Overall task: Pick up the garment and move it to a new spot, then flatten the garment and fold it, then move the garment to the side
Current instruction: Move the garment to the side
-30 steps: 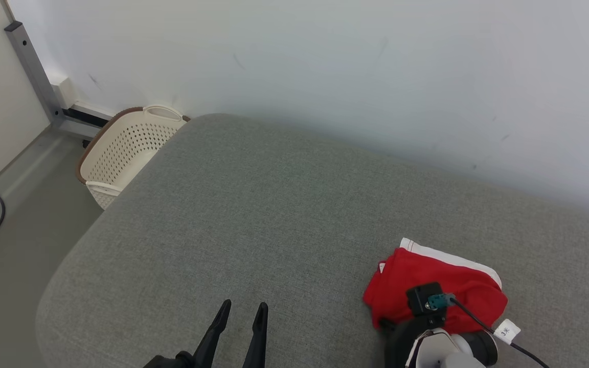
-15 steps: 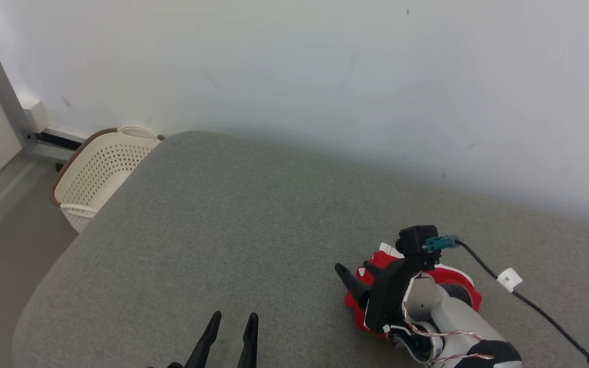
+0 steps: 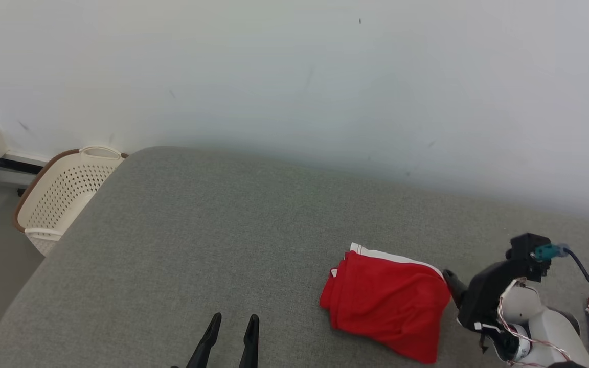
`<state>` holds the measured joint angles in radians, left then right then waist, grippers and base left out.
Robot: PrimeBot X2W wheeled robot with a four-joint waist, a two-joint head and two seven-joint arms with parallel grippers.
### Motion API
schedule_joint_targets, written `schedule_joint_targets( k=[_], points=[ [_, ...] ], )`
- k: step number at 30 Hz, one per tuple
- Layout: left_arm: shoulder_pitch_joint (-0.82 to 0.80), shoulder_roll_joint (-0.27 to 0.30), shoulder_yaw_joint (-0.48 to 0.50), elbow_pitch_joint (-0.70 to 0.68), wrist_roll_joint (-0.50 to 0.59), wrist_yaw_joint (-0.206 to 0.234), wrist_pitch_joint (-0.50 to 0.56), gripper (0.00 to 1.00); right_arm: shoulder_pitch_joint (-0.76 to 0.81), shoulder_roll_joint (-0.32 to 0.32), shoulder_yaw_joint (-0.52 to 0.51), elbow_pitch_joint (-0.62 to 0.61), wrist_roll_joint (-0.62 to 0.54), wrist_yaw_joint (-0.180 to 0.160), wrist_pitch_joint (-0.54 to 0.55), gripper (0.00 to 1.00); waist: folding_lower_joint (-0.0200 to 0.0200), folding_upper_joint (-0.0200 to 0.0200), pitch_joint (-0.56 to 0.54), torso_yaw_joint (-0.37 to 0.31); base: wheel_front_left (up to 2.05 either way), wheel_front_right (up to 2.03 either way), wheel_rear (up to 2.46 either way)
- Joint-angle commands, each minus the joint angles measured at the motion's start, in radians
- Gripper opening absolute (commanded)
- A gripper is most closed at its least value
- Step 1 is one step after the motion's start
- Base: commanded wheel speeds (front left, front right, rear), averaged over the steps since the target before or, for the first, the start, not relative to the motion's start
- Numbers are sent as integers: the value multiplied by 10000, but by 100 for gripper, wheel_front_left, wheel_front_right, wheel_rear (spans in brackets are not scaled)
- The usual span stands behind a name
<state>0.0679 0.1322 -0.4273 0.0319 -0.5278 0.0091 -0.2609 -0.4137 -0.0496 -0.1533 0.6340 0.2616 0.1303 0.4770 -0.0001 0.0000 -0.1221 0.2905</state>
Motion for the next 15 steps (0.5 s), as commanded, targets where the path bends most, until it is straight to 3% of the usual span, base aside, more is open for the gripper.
schedule_joint_targets(
  k=[1, 7, 15],
  points=[
    [-19, 0, -15, -57, 101, 35, 11, 100, 296, 18, -118, -146, 83, 2, 107, 100, 1, 0, 157, -56, 0, 0, 0],
    [-299, -15, -59, 1, 91, -10, 36, 100, 625, 10, -484, 3, 893, 2, -7, 100, 1, 0, 510, -58, 0, 0, 0],
    [-426, 65, -100, 103, 39, -85, 45, 100, -238, 9, 96, 1921, 1945, 2, -990, 100, 1, 0, 669, 109, 0, 0, 0]
  ],
)
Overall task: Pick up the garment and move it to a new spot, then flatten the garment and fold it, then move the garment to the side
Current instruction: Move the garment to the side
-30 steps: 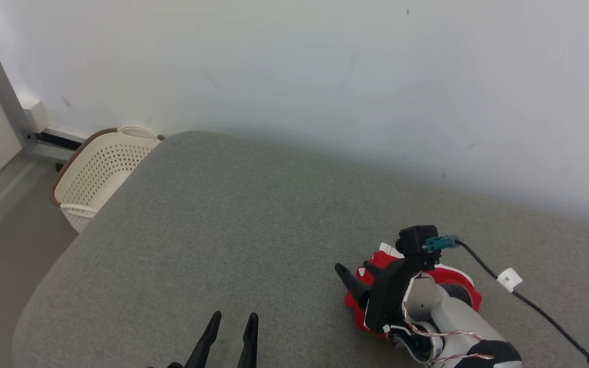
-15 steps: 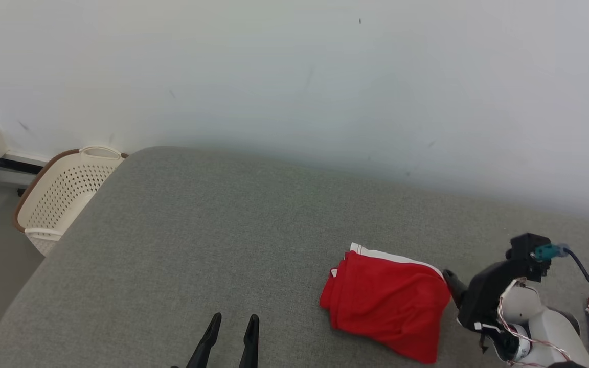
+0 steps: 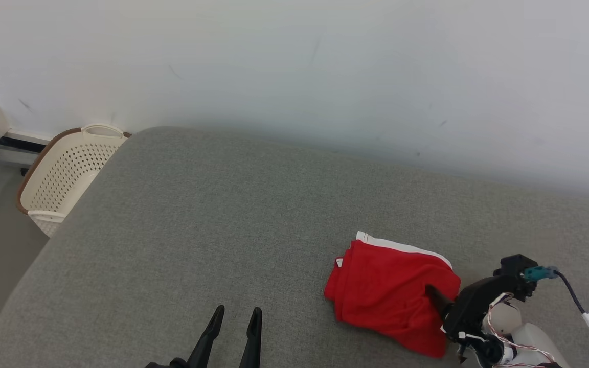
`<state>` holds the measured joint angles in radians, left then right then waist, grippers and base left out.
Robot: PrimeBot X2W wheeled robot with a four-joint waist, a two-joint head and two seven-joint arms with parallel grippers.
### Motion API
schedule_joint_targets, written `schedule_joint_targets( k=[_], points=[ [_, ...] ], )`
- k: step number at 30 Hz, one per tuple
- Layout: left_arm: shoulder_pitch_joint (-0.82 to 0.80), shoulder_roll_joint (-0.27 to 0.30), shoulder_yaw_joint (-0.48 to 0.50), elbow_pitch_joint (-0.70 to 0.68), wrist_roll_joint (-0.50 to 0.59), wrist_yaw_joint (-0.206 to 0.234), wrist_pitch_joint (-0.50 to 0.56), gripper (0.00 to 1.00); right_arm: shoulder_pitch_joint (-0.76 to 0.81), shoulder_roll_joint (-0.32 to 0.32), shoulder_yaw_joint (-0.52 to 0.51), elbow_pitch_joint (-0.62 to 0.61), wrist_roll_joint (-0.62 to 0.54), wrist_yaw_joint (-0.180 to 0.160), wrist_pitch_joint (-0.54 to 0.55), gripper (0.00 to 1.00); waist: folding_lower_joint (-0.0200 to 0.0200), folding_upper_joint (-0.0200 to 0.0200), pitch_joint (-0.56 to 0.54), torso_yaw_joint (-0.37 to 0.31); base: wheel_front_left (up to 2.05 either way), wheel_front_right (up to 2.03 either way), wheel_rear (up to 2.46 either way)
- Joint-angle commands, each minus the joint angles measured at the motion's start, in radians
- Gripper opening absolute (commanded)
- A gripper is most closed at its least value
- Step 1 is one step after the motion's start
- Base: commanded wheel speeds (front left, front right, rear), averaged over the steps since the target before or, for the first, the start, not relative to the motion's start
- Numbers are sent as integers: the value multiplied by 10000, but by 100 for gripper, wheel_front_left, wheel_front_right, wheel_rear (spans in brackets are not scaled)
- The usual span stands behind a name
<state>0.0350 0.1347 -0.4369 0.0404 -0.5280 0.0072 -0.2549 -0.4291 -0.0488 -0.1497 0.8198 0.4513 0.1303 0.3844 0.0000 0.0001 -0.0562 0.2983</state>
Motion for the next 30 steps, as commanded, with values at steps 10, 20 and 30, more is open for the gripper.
schedule_joint_targets(
  k=[10, 20, 30],
  points=[
    [-152, -8, -148, 107, -58, -97, 17, 100, -1716, 9, 602, 4209, -354, 2, -1620, 100, 0, -1, 21, 322, 0, 0, 0],
    [-197, -51, -197, 202, -136, -132, -14, 100, -1920, 18, -311, 4763, -1649, 2, -1610, 42, 0, -1, 64, 515, 0, 0, 0],
    [51, -75, 57, 158, -191, -38, -82, 100, -2209, -37, -363, 4737, -3572, -13, -1975, 0, 0, -1, -92, -146, 0, 0, 0]
  ],
)
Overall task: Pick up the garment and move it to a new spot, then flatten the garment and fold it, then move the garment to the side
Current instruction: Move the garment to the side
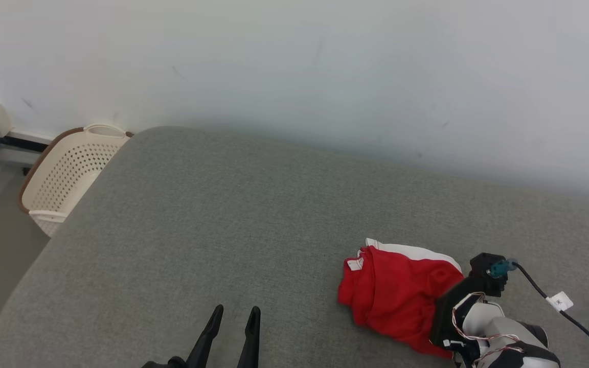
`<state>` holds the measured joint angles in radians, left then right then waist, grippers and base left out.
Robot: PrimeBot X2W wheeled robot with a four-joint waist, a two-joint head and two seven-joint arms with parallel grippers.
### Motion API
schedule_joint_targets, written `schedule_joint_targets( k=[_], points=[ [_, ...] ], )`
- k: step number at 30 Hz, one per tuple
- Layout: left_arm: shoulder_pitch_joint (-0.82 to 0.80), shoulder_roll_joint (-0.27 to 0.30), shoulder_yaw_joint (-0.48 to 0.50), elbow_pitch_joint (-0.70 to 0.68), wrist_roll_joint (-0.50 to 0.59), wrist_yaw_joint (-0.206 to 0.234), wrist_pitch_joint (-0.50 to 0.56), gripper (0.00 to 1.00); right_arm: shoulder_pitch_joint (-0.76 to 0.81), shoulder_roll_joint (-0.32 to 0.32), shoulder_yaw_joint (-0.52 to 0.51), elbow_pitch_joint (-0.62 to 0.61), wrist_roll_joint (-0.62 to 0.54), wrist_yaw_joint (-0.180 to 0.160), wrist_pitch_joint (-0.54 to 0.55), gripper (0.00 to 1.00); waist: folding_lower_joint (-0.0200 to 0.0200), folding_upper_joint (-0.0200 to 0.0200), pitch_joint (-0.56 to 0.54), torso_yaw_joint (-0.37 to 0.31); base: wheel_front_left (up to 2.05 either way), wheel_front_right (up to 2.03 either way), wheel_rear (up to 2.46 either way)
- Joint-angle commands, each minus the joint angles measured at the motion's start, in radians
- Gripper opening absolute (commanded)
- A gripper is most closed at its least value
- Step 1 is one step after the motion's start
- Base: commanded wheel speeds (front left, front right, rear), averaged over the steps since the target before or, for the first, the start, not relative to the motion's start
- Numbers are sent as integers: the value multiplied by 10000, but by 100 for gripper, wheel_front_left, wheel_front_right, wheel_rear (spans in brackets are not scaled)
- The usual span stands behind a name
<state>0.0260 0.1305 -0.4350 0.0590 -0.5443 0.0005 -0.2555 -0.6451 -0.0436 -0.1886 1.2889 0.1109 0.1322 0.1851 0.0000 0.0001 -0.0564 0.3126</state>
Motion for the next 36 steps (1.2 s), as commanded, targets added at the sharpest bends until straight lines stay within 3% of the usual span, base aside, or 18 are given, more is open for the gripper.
schedule_joint_targets(
  k=[1, 9, 14, 20, 27, 36],
  points=[
    [164, -45, 50, -39, -25, 17, -71, 100, -148, -84, 68, 39, -395, -31, 24, 0, 0, -1, -115, -427, 0, 0, 0],
    [272, -245, 262, -133, 62, -89, -95, 100, -859, -77, 1522, -602, -2019, -31, 86, 0, 0, -1, -222, -2019, 0, 0, 0],
    [224, -483, 430, -235, 156, -223, -94, 100, -1090, -124, 2573, -1324, -2599, -31, 661, 0, 0, -1, -174, -3032, 0, 0, 0],
    [29, -695, 567, -440, 110, -427, -96, 100, -1148, -893, 4072, -1733, -2562, -31, 1505, 0, 0, -1, -17, -3787, 0, 0, 0],
    [-141, -788, 613, -445, 213, -574, -99, 100, -1014, -2576, 5942, -2855, -1453, -31, 2290, 0, 0, -1, 205, -4350, 0, 0, 0],
    [-306, -801, 683, -312, 303, -709, -100, 100, -733, -5353, 7602, -4809, -246, -31, 3055, 0, 0, -1, 530, -4222, 0, 0, 0]
  ],
)
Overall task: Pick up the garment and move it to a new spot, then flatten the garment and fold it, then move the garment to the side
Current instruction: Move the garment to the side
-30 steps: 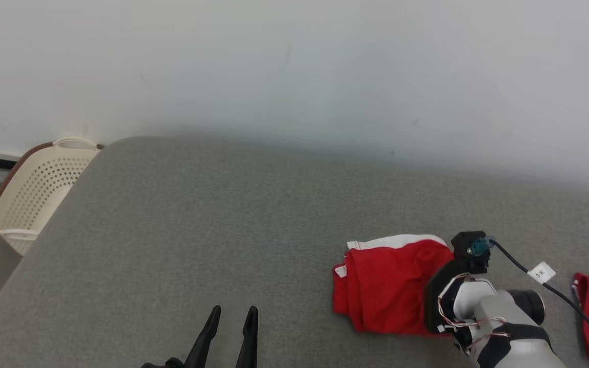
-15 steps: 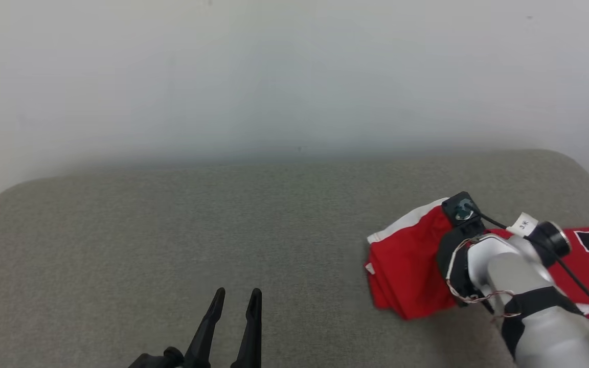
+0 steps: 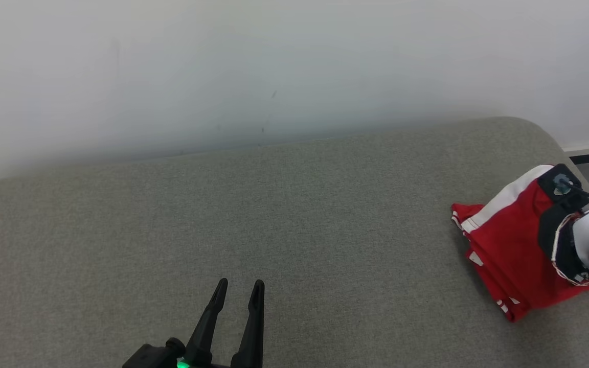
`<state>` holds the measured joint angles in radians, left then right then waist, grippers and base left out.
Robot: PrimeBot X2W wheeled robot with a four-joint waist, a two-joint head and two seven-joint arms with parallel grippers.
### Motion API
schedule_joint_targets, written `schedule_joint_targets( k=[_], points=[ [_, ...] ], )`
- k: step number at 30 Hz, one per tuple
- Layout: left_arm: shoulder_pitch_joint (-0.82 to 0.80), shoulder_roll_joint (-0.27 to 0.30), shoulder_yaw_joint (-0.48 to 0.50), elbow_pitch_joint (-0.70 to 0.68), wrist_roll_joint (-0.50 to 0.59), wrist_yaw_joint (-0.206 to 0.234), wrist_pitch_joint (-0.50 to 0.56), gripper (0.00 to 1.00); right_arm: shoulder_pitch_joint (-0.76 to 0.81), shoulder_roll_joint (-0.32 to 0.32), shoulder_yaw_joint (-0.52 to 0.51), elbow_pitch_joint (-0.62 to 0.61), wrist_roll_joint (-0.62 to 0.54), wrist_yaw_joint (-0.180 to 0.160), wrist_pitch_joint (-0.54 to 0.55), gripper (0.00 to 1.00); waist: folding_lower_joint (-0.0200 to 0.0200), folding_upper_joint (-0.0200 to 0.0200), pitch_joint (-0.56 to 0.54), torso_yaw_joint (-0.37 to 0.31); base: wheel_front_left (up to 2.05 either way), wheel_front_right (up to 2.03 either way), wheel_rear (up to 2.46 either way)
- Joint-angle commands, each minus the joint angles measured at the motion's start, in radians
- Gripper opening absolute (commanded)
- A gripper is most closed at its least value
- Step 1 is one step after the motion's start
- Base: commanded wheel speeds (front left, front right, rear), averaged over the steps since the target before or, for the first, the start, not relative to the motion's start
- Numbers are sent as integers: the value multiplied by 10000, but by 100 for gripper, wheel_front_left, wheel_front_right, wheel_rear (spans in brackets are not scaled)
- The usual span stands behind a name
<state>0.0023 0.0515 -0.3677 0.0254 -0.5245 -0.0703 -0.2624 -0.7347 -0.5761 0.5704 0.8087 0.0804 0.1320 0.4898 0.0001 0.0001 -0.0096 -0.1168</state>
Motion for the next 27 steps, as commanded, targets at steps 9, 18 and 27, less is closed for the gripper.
schedule_joint_targets(
  k=[9, 18, 27],
  points=[
    [-332, -10, 0, 152, 381, -45, -31, 100, 879, -747, -1580, 62, 79, -29, -55, 0, -1, -1, 477, 845, 0, 0, 0],
    [-114, 90, 318, -107, 937, -81, -31, 100, 1703, 227, -4501, 86, -1082, -29, -303, 100, -1, -1, 376, 979, 0, 0, 0],
    [-45, 80, 826, 468, 502, 442, 97, 100, 2960, 2301, -6990, -1564, -886, -29, -1790, 100, -1, -1, -225, 986, 0, 0, 0]
  ],
)
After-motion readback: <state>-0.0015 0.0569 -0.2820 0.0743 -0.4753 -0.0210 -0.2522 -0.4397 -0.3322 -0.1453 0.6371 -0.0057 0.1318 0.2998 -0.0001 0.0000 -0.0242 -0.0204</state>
